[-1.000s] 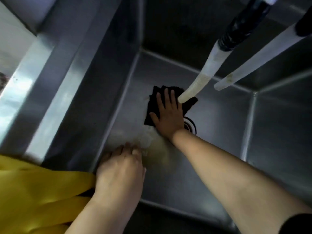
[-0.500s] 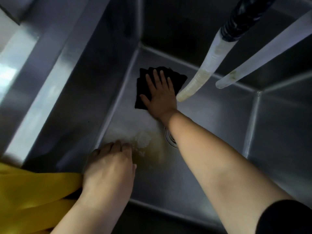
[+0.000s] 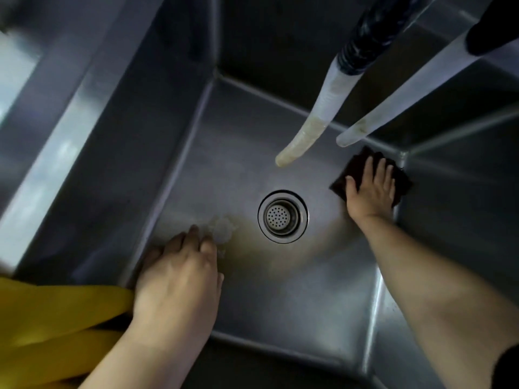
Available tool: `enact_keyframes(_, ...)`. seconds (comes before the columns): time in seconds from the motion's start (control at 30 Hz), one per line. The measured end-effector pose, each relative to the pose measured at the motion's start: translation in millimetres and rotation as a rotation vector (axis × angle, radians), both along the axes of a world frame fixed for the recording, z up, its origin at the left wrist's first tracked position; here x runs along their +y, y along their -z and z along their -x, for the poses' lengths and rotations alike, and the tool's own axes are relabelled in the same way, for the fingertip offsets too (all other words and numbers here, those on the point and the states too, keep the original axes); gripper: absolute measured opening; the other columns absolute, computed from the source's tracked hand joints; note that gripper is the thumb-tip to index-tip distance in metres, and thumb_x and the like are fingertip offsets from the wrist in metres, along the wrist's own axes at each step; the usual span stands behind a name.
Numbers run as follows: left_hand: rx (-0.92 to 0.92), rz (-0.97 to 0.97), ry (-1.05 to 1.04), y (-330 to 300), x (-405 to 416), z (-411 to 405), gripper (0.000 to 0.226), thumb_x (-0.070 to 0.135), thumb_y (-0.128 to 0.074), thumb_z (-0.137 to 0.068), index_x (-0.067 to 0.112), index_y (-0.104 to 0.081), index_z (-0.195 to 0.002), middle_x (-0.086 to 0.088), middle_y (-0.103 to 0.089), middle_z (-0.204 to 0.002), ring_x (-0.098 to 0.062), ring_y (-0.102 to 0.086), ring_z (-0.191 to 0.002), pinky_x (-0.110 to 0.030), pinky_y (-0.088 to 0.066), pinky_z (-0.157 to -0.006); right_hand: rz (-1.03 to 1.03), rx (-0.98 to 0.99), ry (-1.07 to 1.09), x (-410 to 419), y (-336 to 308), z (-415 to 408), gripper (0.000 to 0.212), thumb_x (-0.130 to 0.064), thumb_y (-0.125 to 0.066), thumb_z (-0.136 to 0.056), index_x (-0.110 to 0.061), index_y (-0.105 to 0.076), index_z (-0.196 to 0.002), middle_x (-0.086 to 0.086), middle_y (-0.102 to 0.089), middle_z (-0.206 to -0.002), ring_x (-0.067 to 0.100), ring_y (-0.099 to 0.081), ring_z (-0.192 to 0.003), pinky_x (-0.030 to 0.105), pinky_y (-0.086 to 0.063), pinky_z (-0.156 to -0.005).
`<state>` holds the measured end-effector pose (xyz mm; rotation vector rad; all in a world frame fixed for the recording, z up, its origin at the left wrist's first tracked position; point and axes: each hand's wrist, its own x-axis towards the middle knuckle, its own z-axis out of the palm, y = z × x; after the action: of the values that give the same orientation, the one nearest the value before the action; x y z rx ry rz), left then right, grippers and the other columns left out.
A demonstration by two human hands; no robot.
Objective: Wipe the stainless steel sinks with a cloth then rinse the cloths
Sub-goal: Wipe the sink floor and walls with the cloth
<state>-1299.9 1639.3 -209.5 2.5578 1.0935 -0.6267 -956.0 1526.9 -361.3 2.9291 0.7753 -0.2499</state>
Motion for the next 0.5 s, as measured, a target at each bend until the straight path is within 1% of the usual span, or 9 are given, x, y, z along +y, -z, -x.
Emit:
enact_keyframes(0.07,-0.019,0.016,-0.002,-0.3,-1.0,-0.5,0.058,0.049,-0.042,-0.091,0.025,-0.027,-0.142,0.001,-0.023,-0.154,-0.018,-0.034,-0.134,-0.031,-0.034,-0.105,-0.042,0.012,0.147,18.9,1.3,-1.7,0.071,-0.05,-0.03,-0.096,-0.015,-0.004,-0.152,0.013,-0.001,-0.159,0.028,0.003,-0.146,0.042,0.002,-0.117)
enact_keyframes(0.13,-0.026,0.02,-0.007,0.1,-0.8,-1.3,0.058,0.049,-0.042,-0.091,0.025,-0.027,-0.142,0.001,-0.022,-0.155,-0.018,-0.034,-0.134,-0.031,-0.035,-0.104,-0.078,0.054,0.335,52.9,3.4,0.0,0.074,-0.053,-0.027,-0.095,-0.014,0.0,-0.152,0.015,0.004,-0.159,0.032,0.007,-0.146,0.046,0.004,-0.116)
enact_keyframes(0.2,-0.026,0.044,-0.031,-0.3,1.2,-2.1,0.058,0.049,-0.042,-0.091,0.025,-0.027,-0.142,0.001,-0.022,-0.155,-0.018,-0.034,-0.134,-0.031,-0.034,-0.104,-0.069,0.088,0.422,87.7,6.1,6.0,0.076,-0.054,-0.026,-0.095,-0.01,0.003,-0.151,0.019,0.007,-0.158,0.037,0.01,-0.144,0.05,0.006,-0.115)
enact_keyframes(0.27,-0.021,0.052,-0.044,-0.3,2.3,-2.2,0.058,0.049,-0.043,-0.091,0.026,-0.028,-0.141,0.001,-0.023,-0.154,-0.019,-0.034,-0.134,-0.032,-0.034,-0.104,-0.053,0.098,0.384,119.2,10.0,20.6,0.077,-0.052,-0.027,-0.096,-0.007,0.003,-0.151,0.022,0.007,-0.157,0.041,0.01,-0.143,0.053,0.006,-0.114)
enact_keyframes(0.33,-0.021,0.077,-0.067,-0.7,3.0,-2.6,0.059,0.048,-0.044,-0.09,0.025,-0.028,-0.142,0.0,-0.025,-0.154,-0.02,-0.035,-0.133,-0.032,-0.035,-0.103,-0.06,0.084,0.286,150.8,16.3,42.9,0.078,-0.051,-0.029,-0.097,-0.006,0.003,-0.15,0.024,0.006,-0.156,0.042,0.009,-0.143,0.055,0.006,-0.114)
enact_keyframes(0.37,-0.011,0.091,-0.077,-0.8,4.0,-2.4,0.059,0.047,-0.048,-0.089,0.024,-0.031,-0.141,0.0,-0.029,-0.152,-0.02,-0.038,-0.131,-0.033,-0.038,-0.101,-0.08,0.076,0.24,167.3,18.0,56.1,0.079,-0.052,-0.031,-0.096,-0.005,0.002,-0.15,0.025,0.005,-0.156,0.042,0.008,-0.143,0.055,0.005,-0.114)
enact_keyframes(0.43,0.057,0.127,-0.094,-3.1,8.4,-5.3,0.058,0.043,-0.064,-0.08,0.018,-0.05,-0.131,-0.005,-0.048,-0.14,-0.025,-0.053,-0.119,-0.036,-0.047,-0.092,-0.122,0.066,0.159,199.0,18.2,82.0,0.081,-0.054,-0.033,-0.094,-0.003,-0.004,-0.15,0.027,0.0,-0.155,0.044,0.003,-0.143,0.057,0.003,-0.115)
enact_keyframes(0.47,0.039,0.136,-0.119,-2.9,9.7,-6.9,0.055,0.038,-0.071,-0.075,0.015,-0.058,-0.123,-0.008,-0.056,-0.131,-0.027,-0.058,-0.111,-0.037,-0.05,-0.088,-0.132,0.066,0.113,212.9,18.2,93.3,0.082,-0.054,-0.034,-0.093,-0.001,-0.007,-0.15,0.029,-0.002,-0.154,0.046,0.001,-0.142,0.058,0.003,-0.114)
enact_keyframes(0.5,0.021,0.162,-0.113,-1.0,9.2,-7.3,0.051,0.034,-0.07,-0.077,0.013,-0.058,-0.122,-0.009,-0.056,-0.129,-0.028,-0.058,-0.112,-0.039,-0.049,-0.09,-0.133,0.068,0.062,224.7,18.7,102.5,0.082,-0.053,-0.034,-0.092,0.0,-0.008,-0.149,0.031,-0.002,-0.154,0.047,0.001,-0.142,0.059,0.003,-0.113)
